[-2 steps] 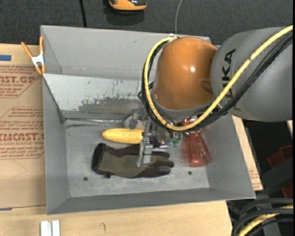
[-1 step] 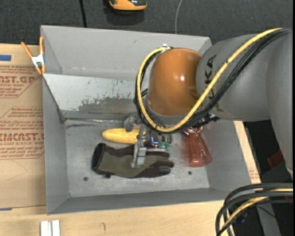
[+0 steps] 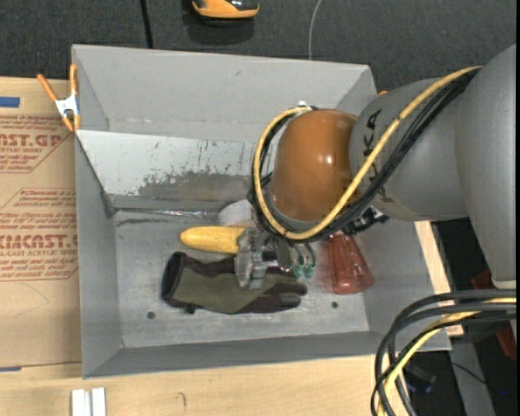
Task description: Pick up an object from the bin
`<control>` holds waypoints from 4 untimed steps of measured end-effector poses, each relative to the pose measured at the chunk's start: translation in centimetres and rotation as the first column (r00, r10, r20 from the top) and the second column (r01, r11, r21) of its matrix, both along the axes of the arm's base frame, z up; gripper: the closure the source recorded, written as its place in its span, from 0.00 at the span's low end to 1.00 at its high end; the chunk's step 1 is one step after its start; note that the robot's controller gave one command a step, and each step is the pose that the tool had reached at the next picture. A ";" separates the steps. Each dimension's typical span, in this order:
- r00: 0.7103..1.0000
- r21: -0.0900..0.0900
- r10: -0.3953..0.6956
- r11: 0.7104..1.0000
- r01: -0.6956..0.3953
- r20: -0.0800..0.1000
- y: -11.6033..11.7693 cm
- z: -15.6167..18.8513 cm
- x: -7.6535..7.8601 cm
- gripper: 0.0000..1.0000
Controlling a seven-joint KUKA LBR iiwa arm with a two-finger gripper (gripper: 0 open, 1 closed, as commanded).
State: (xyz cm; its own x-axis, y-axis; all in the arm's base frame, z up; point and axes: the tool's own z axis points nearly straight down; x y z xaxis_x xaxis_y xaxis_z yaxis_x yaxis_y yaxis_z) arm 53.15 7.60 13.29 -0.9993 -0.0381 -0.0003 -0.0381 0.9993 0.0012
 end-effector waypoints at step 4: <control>0.995 0.002 -0.097 0.995 0.097 -0.001 -2.0 -4.1 3.1 1.00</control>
Offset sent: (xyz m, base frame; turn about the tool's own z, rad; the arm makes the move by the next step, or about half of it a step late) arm 0.0000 0.0000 0.0000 0.0000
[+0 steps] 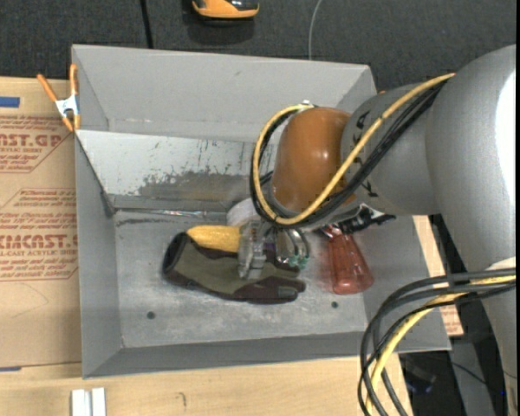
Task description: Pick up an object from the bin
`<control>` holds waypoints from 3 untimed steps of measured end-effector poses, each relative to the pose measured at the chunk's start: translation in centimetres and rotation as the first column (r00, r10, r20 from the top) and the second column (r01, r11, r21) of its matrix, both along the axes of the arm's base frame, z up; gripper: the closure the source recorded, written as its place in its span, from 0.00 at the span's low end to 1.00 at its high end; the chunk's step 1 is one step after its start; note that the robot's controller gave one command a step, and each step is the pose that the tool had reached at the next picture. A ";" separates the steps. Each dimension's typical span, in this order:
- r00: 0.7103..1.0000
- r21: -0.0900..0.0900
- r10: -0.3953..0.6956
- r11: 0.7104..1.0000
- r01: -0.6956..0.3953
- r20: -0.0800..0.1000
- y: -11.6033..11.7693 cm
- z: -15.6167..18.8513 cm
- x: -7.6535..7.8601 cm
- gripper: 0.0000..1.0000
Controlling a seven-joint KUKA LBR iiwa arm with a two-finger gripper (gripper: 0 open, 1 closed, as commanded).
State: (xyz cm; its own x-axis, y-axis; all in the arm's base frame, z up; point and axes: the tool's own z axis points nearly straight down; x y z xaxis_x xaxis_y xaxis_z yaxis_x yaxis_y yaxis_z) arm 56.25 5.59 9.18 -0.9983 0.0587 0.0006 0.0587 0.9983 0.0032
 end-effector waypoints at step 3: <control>0.919 -0.002 -0.394 0.919 0.394 -0.003 -7.4 -1.1 1.6 1.00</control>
Offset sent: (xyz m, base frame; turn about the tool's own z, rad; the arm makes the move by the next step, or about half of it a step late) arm 0.0000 0.0000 0.0000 0.0000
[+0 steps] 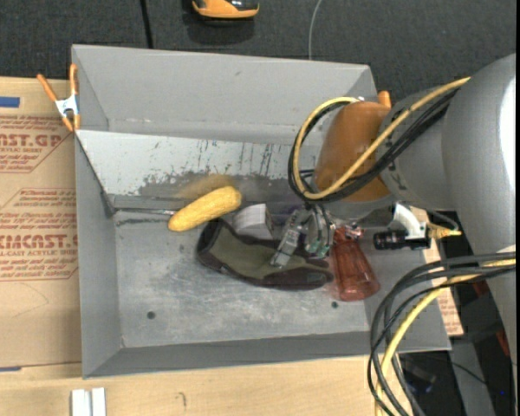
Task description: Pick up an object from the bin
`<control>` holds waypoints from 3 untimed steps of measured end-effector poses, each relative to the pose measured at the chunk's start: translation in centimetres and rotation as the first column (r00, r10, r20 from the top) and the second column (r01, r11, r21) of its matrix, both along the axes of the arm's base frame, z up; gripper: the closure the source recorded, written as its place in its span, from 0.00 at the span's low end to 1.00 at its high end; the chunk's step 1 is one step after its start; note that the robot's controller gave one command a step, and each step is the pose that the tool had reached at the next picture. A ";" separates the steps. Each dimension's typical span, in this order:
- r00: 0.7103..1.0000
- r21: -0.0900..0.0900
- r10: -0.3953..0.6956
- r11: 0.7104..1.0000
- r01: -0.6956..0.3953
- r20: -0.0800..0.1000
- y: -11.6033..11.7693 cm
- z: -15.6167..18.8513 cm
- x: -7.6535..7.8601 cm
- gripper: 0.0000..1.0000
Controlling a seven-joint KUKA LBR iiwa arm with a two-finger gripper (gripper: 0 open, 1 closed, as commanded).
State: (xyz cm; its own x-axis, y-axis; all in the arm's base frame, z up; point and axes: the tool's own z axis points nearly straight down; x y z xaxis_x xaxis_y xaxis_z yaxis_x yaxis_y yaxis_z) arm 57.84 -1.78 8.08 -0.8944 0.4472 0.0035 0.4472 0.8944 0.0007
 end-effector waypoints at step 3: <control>0.998 -0.001 -0.058 0.998 0.058 0.018 0.3 6.1 0.8 1.00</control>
Offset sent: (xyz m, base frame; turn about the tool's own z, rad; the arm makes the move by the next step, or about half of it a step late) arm 0.0106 0.0020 0.1138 0.0289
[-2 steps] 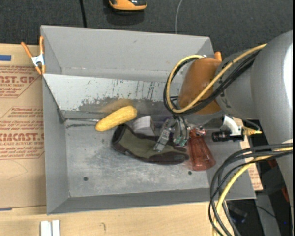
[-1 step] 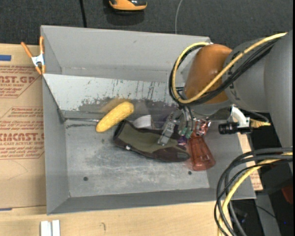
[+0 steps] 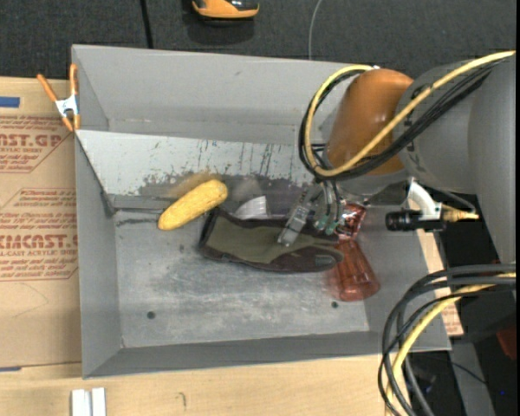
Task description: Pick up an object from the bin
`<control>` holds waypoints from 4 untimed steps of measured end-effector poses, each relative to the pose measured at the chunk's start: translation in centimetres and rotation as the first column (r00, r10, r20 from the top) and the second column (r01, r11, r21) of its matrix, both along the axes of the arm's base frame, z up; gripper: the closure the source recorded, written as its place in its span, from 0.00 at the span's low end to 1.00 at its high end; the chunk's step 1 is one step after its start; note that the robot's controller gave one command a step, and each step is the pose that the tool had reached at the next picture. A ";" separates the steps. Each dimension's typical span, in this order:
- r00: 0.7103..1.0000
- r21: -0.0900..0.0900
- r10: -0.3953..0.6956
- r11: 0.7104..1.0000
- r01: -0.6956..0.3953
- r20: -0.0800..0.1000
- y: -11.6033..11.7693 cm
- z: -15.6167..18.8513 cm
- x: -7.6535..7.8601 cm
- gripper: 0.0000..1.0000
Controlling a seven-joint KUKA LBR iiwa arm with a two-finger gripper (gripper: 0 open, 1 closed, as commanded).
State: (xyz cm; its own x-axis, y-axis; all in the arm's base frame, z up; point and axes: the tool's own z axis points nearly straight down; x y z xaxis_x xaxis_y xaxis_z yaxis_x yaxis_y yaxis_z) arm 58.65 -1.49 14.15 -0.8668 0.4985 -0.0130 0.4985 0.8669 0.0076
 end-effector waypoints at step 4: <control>0.995 0.001 -0.096 0.995 0.096 -0.008 1.2 4.6 -1.0 0.00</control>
Offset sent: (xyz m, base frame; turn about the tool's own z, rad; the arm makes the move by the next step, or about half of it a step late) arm -0.0136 0.0052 0.0859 0.0251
